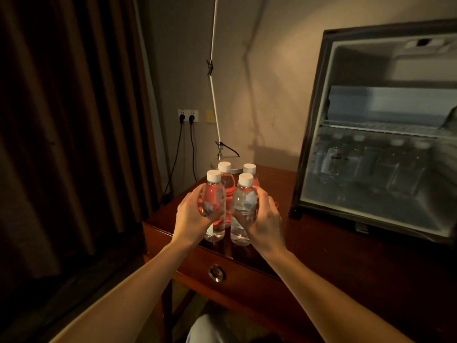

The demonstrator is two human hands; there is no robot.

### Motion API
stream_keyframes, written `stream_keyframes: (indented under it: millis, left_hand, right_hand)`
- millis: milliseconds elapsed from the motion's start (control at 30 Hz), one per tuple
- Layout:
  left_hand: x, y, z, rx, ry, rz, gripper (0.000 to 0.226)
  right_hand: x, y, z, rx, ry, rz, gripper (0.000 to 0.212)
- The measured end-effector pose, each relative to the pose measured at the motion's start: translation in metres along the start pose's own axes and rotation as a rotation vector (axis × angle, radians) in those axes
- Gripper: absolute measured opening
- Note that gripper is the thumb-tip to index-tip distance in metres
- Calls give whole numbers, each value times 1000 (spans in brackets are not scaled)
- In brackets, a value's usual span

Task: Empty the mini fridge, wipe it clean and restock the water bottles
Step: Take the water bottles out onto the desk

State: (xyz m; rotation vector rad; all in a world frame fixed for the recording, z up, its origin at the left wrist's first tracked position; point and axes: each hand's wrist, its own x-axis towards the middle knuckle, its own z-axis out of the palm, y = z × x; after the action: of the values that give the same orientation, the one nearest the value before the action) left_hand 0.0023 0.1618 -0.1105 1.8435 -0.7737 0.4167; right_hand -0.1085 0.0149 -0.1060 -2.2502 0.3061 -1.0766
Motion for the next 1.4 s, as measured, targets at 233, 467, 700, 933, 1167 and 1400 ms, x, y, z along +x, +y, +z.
stream_keyframes:
  millis: [233, 467, 700, 933, 1167, 1400]
  left_hand:
    - [8, -8, 8, -4, 27, -3, 77]
    - [19, -18, 22, -5, 54, -17, 79]
    - [29, -19, 25, 1, 22, -4, 74]
    - [20, -13, 14, 7, -92, -49, 83]
    - [-25, -11, 3, 187, -130, -208, 66]
    - [-40, 44, 39, 294, -303, -13, 36]
  right_hand:
    - [4, -2, 3, -9, -27, 14, 85]
    - [12, 4, 9, 16, -55, 34, 80]
    - [20, 1, 11, 19, -62, 49, 80]
    - [18, 0, 5, 34, -118, 89, 86]
    - [-6, 13, -34, -167, -218, 118, 94]
    - [-22, 40, -103, -448, -265, 198, 82]
